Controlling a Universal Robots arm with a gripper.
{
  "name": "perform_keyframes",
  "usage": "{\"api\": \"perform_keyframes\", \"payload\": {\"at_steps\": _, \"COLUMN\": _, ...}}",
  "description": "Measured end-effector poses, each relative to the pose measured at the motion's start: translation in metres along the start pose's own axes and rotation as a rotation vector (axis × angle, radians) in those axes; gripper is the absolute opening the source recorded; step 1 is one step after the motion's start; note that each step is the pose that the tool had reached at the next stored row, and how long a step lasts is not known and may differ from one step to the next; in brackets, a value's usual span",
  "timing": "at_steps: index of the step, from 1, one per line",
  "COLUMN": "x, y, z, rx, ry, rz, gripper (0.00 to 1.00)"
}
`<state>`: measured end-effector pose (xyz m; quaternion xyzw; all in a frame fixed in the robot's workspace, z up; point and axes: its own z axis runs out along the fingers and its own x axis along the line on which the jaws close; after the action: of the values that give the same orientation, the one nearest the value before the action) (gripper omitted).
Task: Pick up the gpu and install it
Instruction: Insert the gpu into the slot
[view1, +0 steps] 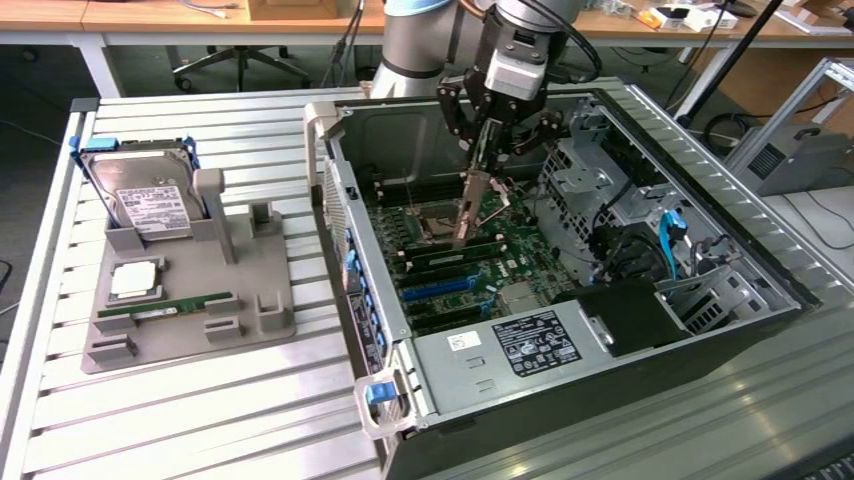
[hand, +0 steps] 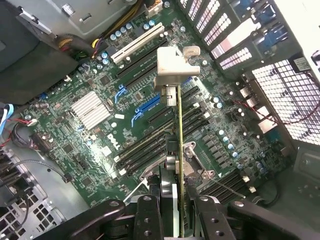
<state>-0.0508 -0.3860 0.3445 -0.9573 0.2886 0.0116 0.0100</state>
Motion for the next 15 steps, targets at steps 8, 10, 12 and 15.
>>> {"api": "perform_keyframes", "payload": {"at_steps": 8, "x": 0.0, "y": 0.0, "z": 0.0002, "rx": -0.0029, "ry": -0.0013, "rz": -0.101, "gripper": 0.3}}
{"api": "perform_keyframes", "payload": {"at_steps": 10, "x": 0.0, "y": 0.0, "z": 0.0003, "rx": -0.0047, "ry": -0.0021, "rz": -0.169, "gripper": 0.3}}
{"api": "perform_keyframes", "payload": {"at_steps": 12, "x": 0.0, "y": 0.0, "z": 0.0004, "rx": -0.0072, "ry": -0.0032, "rz": -0.259, "gripper": 0.3}}
{"api": "perform_keyframes", "payload": {"at_steps": 15, "x": 0.0, "y": 0.0, "z": 0.0005, "rx": -0.0107, "ry": -0.0047, "rz": -0.38, "gripper": 0.3}}
